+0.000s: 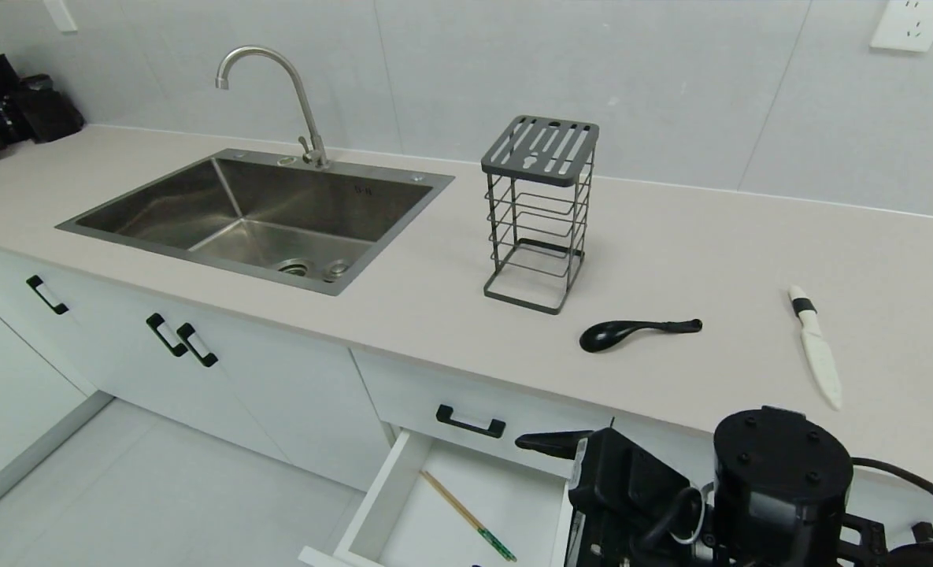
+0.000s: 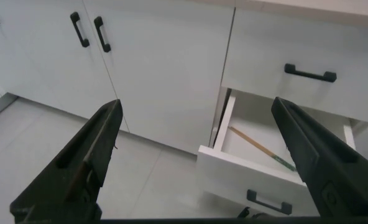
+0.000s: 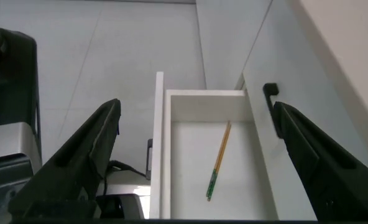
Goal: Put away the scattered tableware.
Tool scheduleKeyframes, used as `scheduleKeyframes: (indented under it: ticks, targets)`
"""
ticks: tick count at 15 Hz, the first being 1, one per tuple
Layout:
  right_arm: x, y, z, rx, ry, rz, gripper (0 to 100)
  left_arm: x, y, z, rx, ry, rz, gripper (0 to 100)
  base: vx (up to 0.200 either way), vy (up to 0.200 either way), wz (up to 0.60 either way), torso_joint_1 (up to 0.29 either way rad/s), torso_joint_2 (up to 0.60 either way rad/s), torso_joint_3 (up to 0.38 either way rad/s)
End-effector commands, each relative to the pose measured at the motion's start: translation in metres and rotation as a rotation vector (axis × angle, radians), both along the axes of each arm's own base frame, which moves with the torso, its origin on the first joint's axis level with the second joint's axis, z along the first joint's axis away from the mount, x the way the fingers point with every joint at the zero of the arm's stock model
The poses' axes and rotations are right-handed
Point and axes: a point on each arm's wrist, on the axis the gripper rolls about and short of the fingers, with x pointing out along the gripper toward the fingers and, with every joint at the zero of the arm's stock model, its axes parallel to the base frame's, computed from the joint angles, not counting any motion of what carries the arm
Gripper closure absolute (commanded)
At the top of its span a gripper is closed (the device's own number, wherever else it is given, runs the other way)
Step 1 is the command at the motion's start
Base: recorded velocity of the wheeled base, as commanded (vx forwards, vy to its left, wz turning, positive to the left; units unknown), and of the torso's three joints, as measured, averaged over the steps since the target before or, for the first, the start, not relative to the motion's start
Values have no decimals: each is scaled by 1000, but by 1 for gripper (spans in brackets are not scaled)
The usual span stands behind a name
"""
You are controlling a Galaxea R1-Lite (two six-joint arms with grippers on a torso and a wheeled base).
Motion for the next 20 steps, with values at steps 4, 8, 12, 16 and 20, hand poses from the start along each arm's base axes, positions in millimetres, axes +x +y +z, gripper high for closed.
scheduleKeyframes:
  ticks: [4, 8, 12, 16, 20]
  targets:
    - [14, 17, 27, -126, 91, 13, 0, 0, 0, 0, 0, 0, 1, 0, 0, 0, 0, 282, -543, -262]
    - [33, 32, 49, -218, 122, 38, 0, 0, 0, 0, 0, 0, 1, 0, 0, 0, 0, 235, -465, -223]
    - [49, 21, 36, -253, 152, -17, 0, 0, 0, 0, 0, 0, 1, 0, 0, 0, 0, 30, -55, -27]
    - [60, -3, 24, -199, 128, -97, 0, 0, 0, 0, 0, 0, 1, 0, 0, 0, 0, 0, 0, 0]
    - [76, -35, 15, -186, 123, -220, 0, 0, 0, 0, 0, 0, 1, 0, 0, 0, 0, 0, 0, 0]
